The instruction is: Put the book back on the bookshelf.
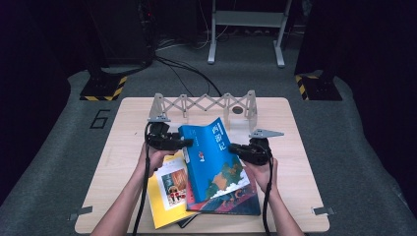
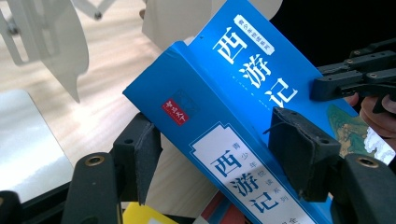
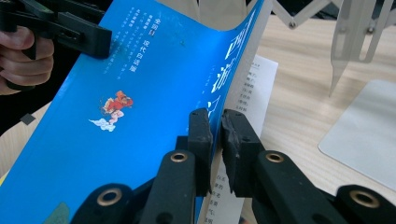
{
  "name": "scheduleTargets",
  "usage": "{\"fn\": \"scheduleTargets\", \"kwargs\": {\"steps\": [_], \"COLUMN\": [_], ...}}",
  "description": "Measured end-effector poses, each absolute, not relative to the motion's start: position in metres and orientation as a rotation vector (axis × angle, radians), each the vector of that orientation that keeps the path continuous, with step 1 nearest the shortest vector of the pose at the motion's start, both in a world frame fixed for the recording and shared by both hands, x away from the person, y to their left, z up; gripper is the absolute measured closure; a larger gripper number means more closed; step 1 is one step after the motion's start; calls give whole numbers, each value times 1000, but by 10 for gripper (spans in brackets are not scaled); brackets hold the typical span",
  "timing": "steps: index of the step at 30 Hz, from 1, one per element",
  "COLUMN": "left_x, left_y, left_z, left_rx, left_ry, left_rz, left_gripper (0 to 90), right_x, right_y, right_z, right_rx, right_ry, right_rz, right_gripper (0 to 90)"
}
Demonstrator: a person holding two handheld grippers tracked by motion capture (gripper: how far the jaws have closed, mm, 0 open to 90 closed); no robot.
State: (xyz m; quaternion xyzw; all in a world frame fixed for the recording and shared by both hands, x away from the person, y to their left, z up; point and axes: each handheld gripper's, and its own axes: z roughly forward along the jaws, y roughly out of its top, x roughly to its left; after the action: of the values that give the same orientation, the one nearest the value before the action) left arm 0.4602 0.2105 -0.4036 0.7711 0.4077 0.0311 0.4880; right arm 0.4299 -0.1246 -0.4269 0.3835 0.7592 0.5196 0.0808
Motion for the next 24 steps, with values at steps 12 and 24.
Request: {"fn": "scheduleTargets", "kwargs": {"steps": [12,24], "left_x": [454,447], "left_y": [209,209], "left_z": [-380,-359], "left_rx": [1880,1883], "left_ry": [881,811], "left_rz": [155,242], "left_gripper": [383,412], "right_x": [428,423], "right_y": [-126,-123], "right_z": [-419,-406], "right_rx": [1119,1068], "right_ry": [2243,2206], "right_rz": [1602,1626], "right_gripper": [821,822]}}
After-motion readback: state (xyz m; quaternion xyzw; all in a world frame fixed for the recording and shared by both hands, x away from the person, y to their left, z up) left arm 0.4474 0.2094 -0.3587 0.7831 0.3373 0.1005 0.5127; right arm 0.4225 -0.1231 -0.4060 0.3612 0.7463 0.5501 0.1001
